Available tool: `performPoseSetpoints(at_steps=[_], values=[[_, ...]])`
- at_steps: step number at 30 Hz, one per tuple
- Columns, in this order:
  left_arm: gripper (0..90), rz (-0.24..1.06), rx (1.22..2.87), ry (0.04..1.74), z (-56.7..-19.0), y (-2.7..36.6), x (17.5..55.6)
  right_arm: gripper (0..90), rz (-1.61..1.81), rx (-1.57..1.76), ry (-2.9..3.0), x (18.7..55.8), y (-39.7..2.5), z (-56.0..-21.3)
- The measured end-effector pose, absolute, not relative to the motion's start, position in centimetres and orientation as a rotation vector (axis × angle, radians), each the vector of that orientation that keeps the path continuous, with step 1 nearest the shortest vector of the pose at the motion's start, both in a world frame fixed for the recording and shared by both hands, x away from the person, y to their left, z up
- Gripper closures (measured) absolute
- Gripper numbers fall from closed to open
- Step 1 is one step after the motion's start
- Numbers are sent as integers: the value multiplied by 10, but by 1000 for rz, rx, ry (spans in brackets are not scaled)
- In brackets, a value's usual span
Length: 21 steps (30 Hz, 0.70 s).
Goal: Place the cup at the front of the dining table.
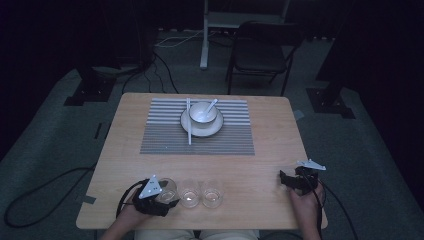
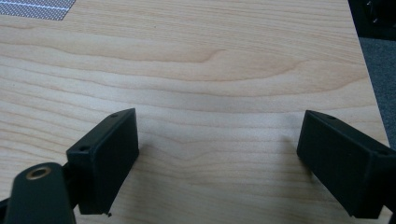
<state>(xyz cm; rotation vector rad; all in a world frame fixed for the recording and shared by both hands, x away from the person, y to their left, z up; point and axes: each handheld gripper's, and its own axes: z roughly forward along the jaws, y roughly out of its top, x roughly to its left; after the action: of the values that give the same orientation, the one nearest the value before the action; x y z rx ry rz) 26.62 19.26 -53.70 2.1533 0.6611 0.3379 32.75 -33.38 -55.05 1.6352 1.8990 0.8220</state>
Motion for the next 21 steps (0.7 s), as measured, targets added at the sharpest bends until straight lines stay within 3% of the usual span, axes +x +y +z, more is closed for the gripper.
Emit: performPoseSetpoints(at_steps=[17,21], values=[[216,362,2202,658,-538,190,264,121,822,1636,1899,327,-334,-551],[216,315,2194,659,-535,191,265,121,822,1635,1899,328,-334,-551]])
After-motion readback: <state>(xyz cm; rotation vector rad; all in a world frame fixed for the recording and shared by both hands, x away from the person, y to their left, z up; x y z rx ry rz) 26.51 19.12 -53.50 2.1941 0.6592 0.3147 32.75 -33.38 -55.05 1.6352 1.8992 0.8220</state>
